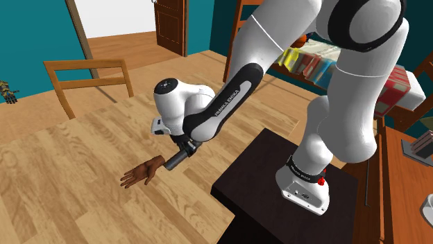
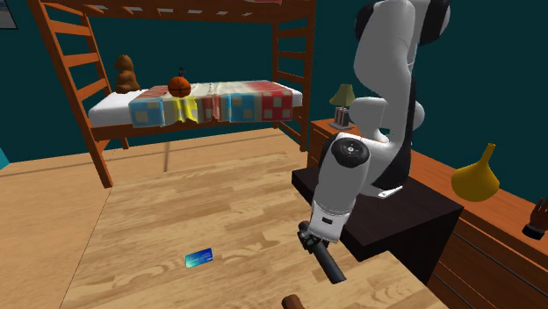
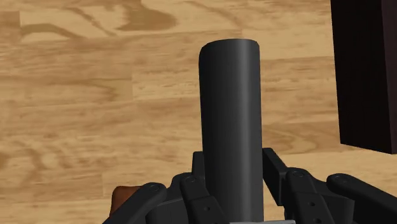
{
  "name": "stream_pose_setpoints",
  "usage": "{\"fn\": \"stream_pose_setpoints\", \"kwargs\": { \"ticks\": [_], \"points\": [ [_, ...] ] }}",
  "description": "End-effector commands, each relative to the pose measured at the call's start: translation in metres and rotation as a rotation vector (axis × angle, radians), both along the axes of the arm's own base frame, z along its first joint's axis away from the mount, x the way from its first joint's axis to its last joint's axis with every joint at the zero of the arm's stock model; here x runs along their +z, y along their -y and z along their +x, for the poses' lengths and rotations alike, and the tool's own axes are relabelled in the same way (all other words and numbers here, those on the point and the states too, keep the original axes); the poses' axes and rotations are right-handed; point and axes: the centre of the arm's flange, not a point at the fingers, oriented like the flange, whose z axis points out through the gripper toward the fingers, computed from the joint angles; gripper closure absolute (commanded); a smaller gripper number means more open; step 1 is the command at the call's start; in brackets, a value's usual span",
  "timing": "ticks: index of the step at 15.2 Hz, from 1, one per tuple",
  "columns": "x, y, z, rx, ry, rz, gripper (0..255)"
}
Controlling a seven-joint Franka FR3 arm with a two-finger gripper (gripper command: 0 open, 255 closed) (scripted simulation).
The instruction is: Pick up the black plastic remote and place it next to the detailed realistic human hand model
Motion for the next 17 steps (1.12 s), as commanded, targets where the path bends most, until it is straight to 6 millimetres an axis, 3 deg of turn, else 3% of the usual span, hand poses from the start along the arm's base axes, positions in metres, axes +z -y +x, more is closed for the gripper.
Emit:
{"fn": "stream_pose_setpoints", "kwargs": {
  "ticks": [1, 8, 17],
  "points": [
    [-0.001, -0.025, -0.011, -0.001, 0.000, 0.000, 255],
    [-0.001, -0.107, -0.049, -0.001, 0.000, 0.000, 255],
    [-0.048, -0.107, -0.049, -0.001, 0.000, 0.000, 255]
  ]
}}
